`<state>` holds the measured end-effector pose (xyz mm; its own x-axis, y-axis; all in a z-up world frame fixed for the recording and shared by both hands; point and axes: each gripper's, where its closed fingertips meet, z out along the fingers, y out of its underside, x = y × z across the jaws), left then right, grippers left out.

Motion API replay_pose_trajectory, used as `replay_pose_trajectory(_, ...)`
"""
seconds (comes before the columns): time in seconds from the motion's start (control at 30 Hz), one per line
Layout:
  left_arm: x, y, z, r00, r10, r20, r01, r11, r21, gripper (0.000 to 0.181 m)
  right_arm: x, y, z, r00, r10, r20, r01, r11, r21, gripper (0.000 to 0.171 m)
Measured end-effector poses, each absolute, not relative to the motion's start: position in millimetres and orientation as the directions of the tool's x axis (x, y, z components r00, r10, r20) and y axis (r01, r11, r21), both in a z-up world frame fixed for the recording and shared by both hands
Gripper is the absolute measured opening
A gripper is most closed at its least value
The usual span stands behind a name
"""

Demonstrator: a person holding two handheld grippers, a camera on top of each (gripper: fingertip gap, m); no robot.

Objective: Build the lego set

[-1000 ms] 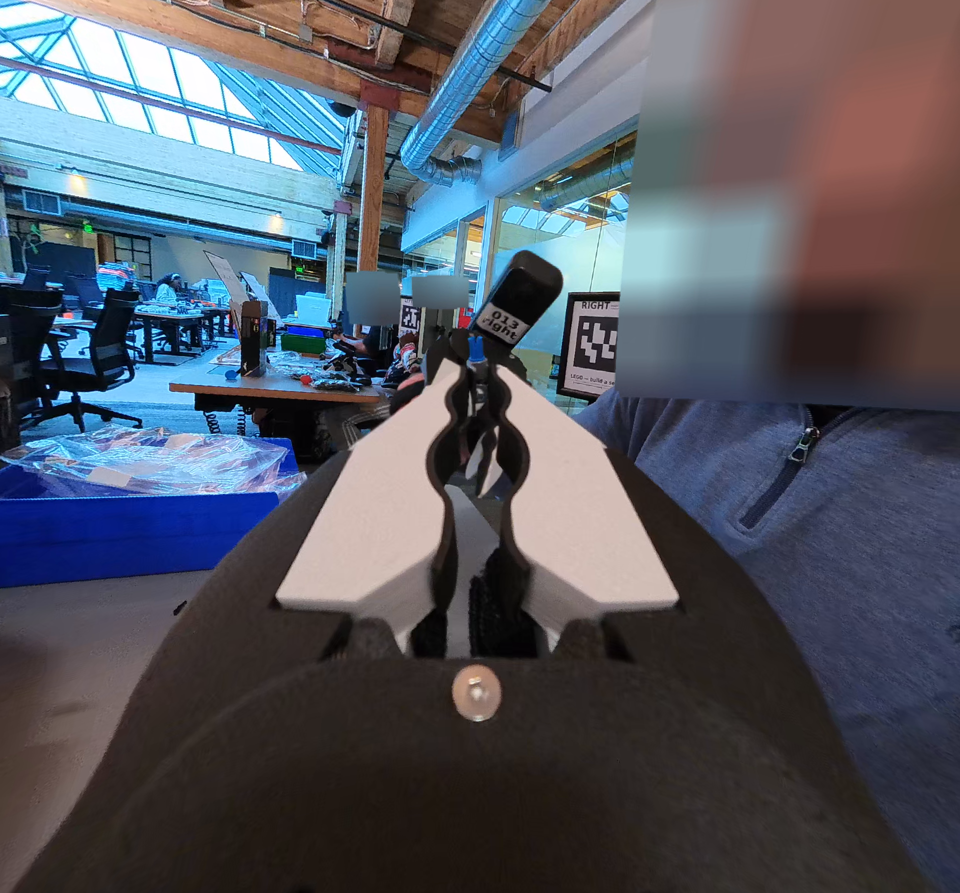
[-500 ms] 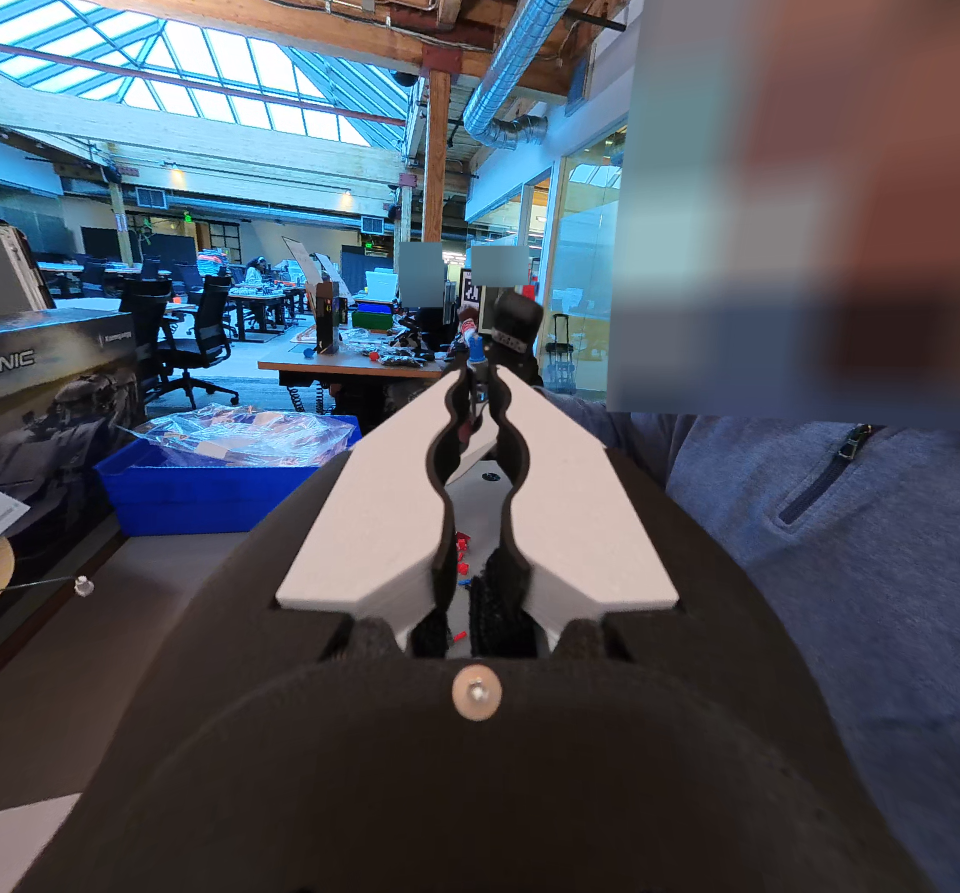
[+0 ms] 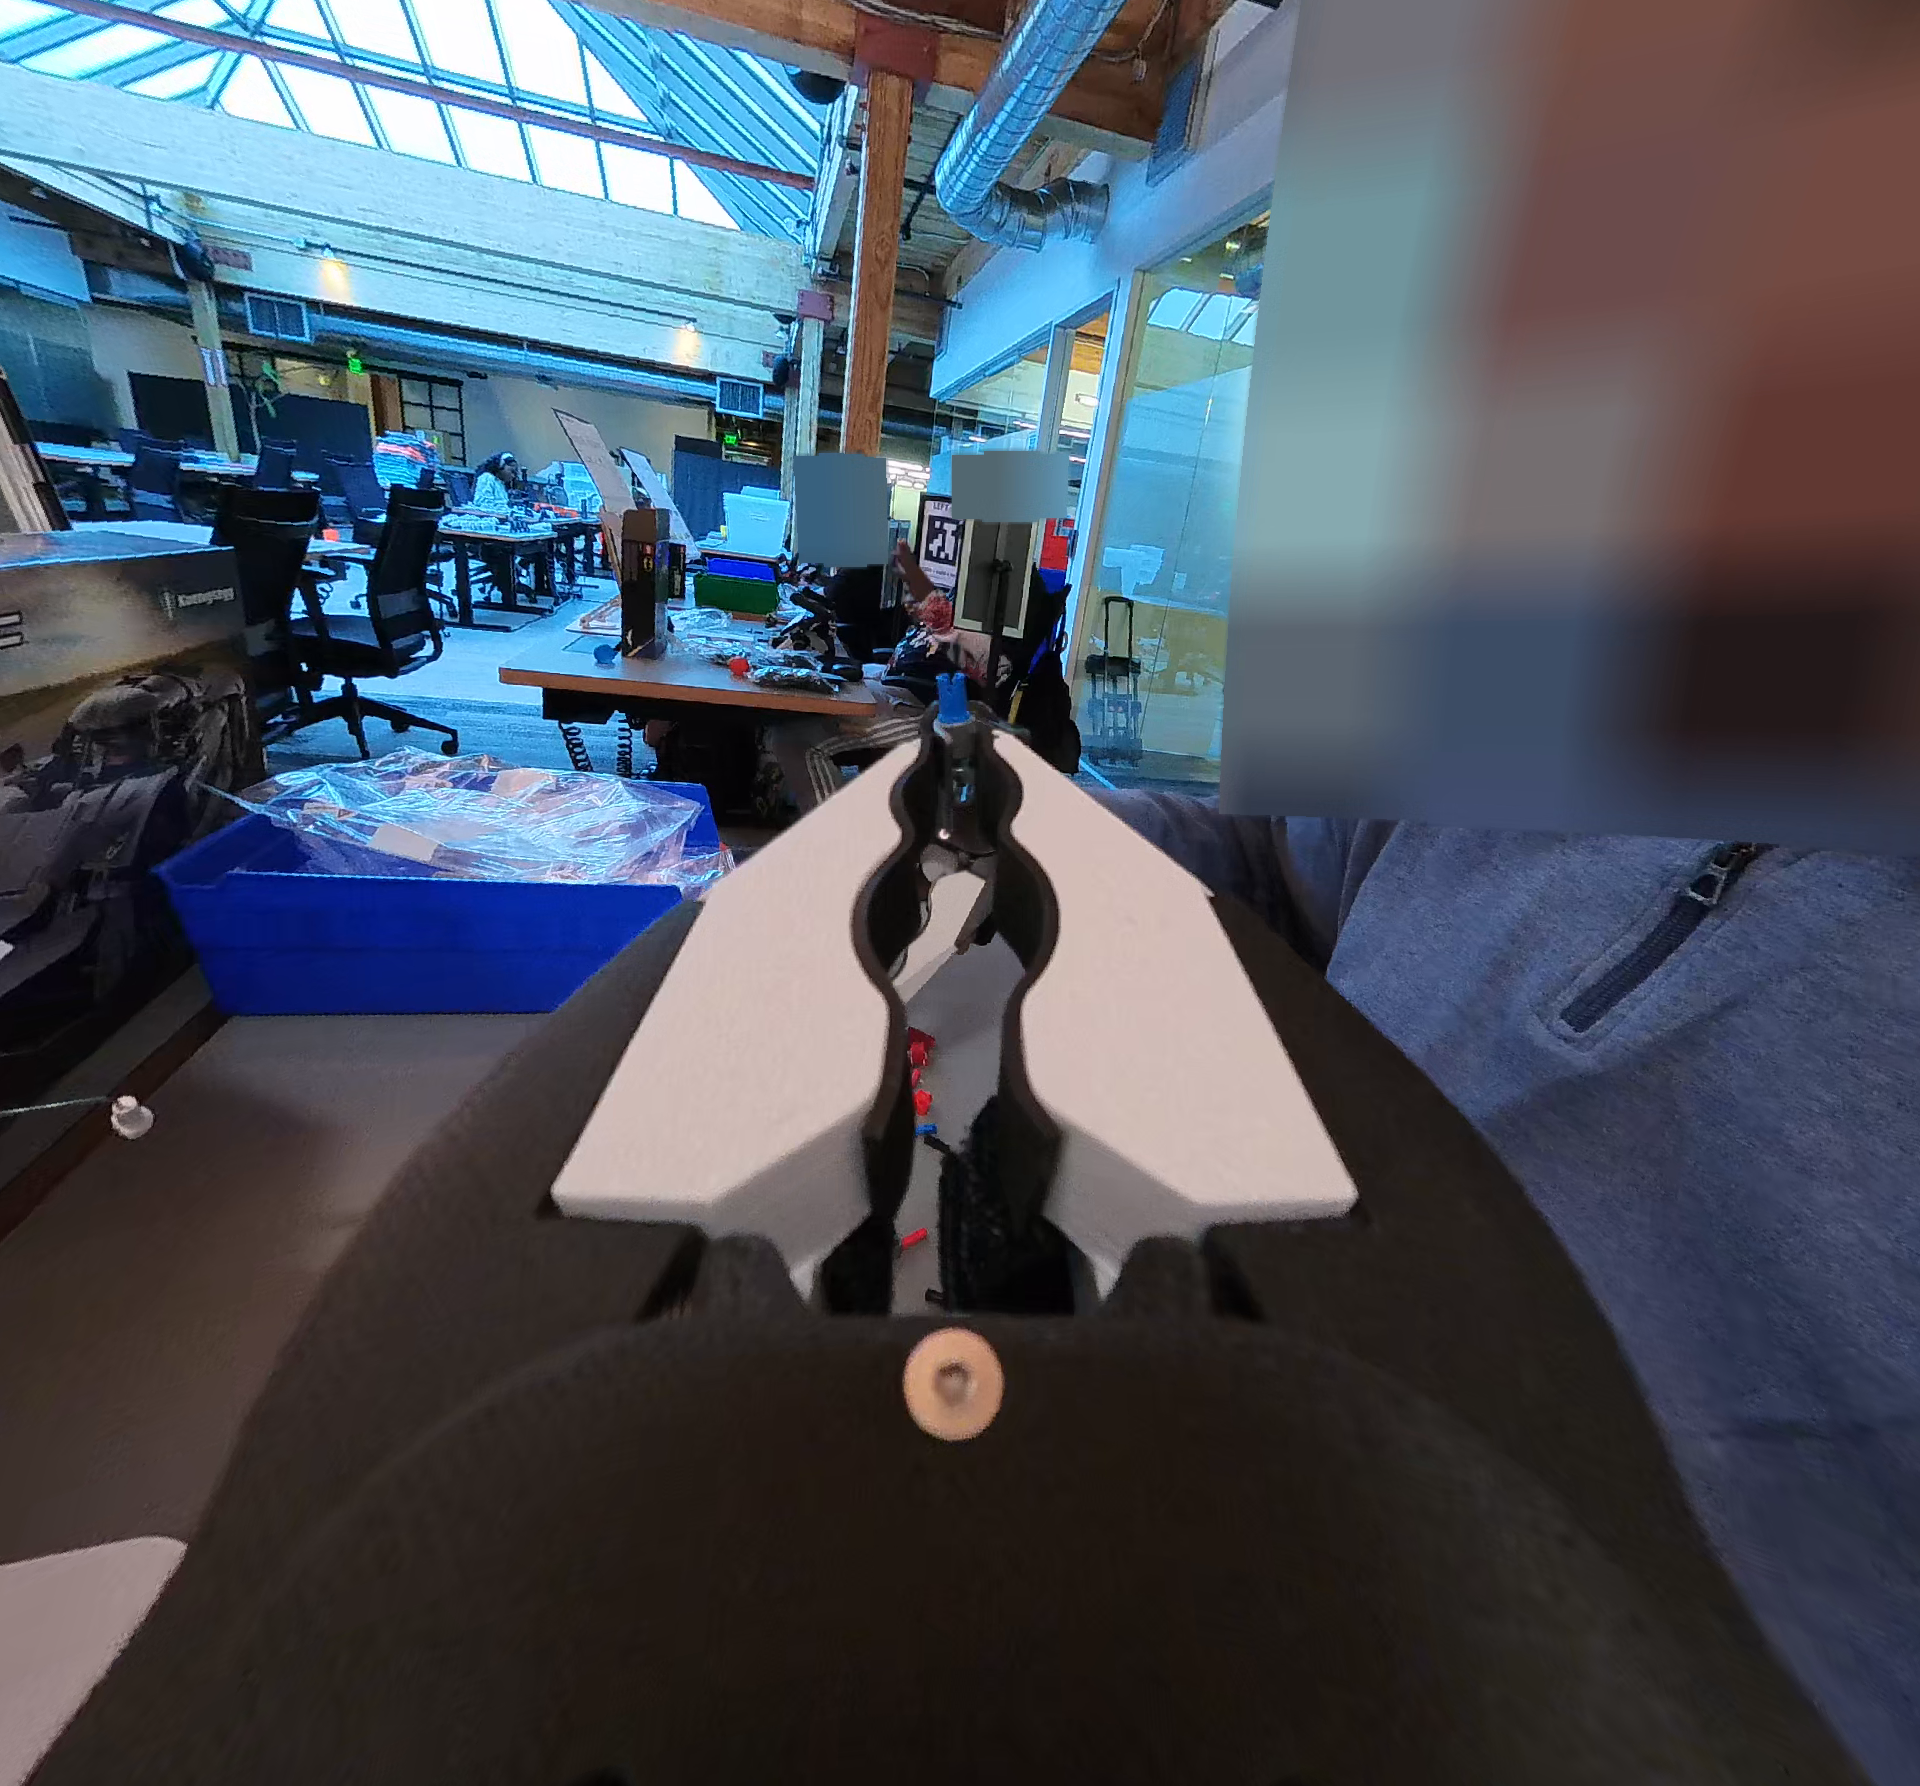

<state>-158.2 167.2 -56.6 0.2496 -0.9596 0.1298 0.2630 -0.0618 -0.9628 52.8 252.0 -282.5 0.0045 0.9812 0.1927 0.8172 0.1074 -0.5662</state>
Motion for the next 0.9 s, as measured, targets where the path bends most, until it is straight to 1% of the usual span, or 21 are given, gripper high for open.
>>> replay_pose_trajectory(0.17, -153.5, 170.2, -61.2, 0.243, -0.96, 0.139, 0.257, -0.075, -0.964, 0.004, 64.8, 251.2, -302.7, 0.029, 0.986, 0.161, 0.836, 0.065, -0.546, 0.008)
replay_pose_trajectory(0.37, -152.1, 172.1, -64.7, 0.243, -0.959, 0.146, 0.252, -0.083, -0.964, 0.004, 59.4, 248.3, -317.6, 0.034, 0.99, 0.138, 0.831, 0.049, -0.555, 0.01)
replay_pose_trajectory(0.5, -155.4, 172.7, -63.9, 0.248, -0.958, 0.146, 0.256, -0.08, -0.963, 0.004, 56.3, 248.8, -322.9, 0.037, 0.99, 0.135, 0.829, 0.045, -0.558, 0.01)
replay_pose_trajectory(0.9, -157.1, 179.6, -71.6, 0.25, -0.954, 0.168, 0.256, -0.102, -0.961, 0.004, 58.2, 256.7, -338.6, 0.071, 0.989, 0.128, 0.838, 0.01, -0.545, 0.017)
